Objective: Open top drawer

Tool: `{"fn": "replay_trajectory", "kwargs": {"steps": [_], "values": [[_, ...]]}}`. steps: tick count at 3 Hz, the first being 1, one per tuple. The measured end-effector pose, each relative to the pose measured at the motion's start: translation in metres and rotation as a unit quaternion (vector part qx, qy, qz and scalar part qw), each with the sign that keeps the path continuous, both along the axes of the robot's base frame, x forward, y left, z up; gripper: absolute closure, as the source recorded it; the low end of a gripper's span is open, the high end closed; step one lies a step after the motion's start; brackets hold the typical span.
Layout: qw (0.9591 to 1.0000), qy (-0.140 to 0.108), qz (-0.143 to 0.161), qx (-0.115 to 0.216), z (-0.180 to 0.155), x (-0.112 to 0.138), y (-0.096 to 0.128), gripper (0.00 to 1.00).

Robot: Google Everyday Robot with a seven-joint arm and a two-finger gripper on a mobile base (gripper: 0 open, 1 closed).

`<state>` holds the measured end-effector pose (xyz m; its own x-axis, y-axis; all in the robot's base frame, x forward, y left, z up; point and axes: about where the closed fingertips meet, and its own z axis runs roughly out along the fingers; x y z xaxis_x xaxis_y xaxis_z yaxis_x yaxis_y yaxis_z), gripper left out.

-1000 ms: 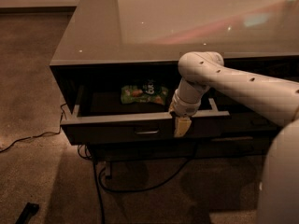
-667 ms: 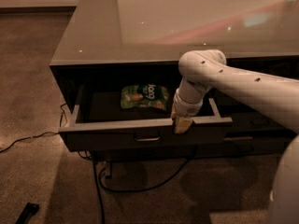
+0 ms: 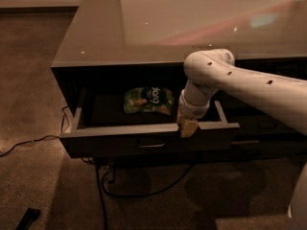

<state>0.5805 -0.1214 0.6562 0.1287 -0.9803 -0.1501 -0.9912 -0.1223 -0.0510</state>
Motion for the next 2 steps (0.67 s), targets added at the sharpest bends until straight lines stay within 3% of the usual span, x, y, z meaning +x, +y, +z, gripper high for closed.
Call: {"fn": "replay_trajectory", "kwargs": {"steps": [2], "values": [[0.9994, 0.030, 0.015, -0.005, -0.0071, -0.0091, 0.0011, 0.40]]}}
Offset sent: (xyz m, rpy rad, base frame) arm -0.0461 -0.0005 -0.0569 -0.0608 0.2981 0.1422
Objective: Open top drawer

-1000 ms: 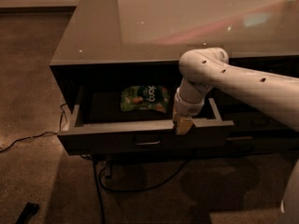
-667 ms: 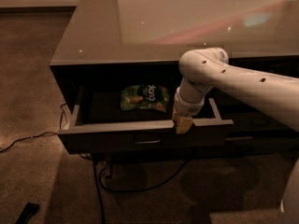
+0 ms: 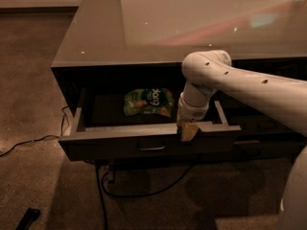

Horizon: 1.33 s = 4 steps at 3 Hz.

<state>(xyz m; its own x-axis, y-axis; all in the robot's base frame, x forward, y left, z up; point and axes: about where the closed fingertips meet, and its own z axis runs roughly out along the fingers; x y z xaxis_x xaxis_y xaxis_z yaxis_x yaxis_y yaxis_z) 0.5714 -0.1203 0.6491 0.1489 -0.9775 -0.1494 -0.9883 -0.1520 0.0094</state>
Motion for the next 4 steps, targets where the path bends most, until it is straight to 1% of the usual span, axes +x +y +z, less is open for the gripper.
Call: {"fn": "replay_trajectory", "kwargs": {"steps": [1, 2, 3, 4], "values": [[0.9999, 0.013, 0.006, -0.004, -0.004, -0.004, 0.000, 0.16], [0.9982, 0.049, 0.006, -0.033, -0.014, -0.018, -0.011, 0.00], [0.9956, 0.070, 0.004, -0.062, -0.015, -0.029, -0.019, 0.00], [0.9928, 0.083, -0.012, -0.086, -0.015, -0.034, -0.029, 0.00]]}}
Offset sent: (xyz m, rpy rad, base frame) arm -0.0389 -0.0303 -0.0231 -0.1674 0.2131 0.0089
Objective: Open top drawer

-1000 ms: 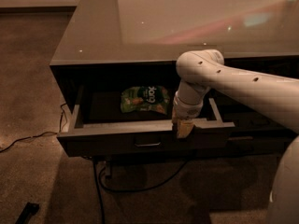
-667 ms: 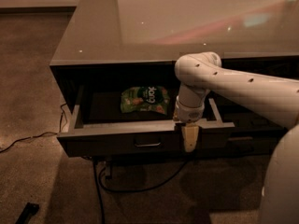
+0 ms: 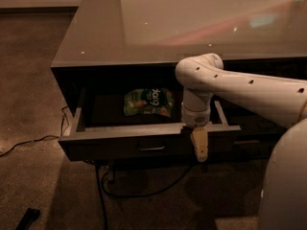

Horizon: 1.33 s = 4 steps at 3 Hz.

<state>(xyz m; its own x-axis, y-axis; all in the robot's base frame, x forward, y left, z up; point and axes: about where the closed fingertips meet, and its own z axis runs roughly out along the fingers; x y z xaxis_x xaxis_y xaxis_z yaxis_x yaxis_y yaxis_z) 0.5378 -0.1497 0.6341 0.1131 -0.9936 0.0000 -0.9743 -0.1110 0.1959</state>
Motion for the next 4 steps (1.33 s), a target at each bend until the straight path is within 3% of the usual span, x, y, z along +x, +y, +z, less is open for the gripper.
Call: {"fn": "replay_trajectory", "kwargs": {"steps": [2, 3, 4], "values": [[1.0000, -0.002, -0.002, 0.010, 0.000, 0.005, 0.000, 0.00], [1.0000, -0.002, -0.008, 0.002, 0.010, -0.005, -0.002, 0.00], [0.9993, -0.020, -0.031, 0.004, 0.027, -0.015, -0.013, 0.00]]}}
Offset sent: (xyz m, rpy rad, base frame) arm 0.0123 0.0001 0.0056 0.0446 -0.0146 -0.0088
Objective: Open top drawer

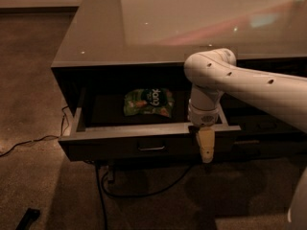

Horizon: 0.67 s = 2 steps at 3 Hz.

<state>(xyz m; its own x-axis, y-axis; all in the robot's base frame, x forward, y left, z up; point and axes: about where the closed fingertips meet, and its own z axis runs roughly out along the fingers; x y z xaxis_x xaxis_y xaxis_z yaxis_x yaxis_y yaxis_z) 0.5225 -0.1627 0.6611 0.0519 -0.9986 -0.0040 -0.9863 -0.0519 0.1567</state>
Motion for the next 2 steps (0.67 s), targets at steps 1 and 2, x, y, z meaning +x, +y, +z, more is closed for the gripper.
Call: {"fn": "replay_trajectory", "kwargs": {"steps": [1, 2], "values": [[1.0000, 0.000, 0.000, 0.000, 0.000, 0.000, 0.000, 0.00], [0.9999, 0.008, 0.010, -0.001, -0.012, 0.004, 0.006, 0.00]]}}
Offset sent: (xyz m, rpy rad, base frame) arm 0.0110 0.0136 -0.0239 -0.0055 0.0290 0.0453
